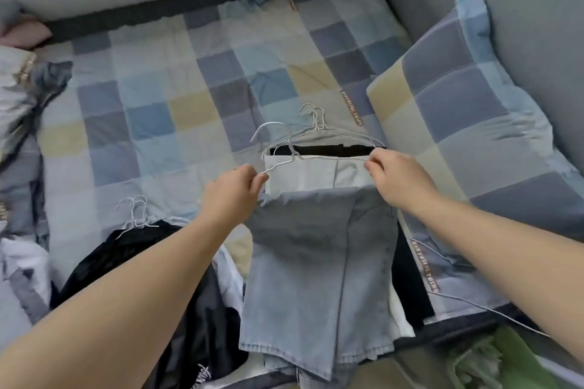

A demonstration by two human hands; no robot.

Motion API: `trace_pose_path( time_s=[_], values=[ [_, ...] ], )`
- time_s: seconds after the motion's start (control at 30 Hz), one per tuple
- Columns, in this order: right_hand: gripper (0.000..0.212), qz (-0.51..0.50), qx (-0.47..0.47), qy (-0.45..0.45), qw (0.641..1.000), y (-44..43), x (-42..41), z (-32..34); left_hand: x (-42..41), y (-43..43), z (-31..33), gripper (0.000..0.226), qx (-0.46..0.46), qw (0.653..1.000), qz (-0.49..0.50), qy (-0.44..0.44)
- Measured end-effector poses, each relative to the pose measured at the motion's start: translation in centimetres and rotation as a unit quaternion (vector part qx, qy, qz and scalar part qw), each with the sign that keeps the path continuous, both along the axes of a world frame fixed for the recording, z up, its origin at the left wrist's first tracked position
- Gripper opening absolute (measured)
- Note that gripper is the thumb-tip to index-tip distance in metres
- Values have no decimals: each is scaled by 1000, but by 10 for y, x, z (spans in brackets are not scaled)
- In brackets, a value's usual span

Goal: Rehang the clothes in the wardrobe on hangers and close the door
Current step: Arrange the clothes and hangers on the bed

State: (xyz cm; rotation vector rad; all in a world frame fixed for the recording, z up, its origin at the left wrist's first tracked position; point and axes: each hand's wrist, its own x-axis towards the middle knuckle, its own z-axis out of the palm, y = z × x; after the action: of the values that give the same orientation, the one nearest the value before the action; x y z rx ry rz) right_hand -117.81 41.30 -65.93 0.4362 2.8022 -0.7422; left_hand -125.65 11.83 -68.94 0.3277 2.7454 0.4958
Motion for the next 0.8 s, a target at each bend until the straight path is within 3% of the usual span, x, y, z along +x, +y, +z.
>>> trace_pose_path(
  time_s=[0.2, 0.3, 0.43, 0.57, 0.8],
  values=[
    [17, -35, 43, 5, 998, 38, -64, -107, -66, 49, -93, 33, -42, 999, -2, 5],
    [18, -30, 54, -1, 998, 53, -78, -156, -84, 72, -131, 28, -14, 1000, 15, -15],
    [44, -34, 46, -82, 995, 61, -81, -207, -94, 88, -171, 32, 6, 999, 34, -30],
    [75, -18, 105, -168, 980, 54, -63, -221, -75, 84, -186, 65, -67, 997, -15, -31],
    [80, 17, 154, -154, 976, 32, -23, -188, -28, 65, -153, 77, -96, 992, -84, -9]
  ],
)
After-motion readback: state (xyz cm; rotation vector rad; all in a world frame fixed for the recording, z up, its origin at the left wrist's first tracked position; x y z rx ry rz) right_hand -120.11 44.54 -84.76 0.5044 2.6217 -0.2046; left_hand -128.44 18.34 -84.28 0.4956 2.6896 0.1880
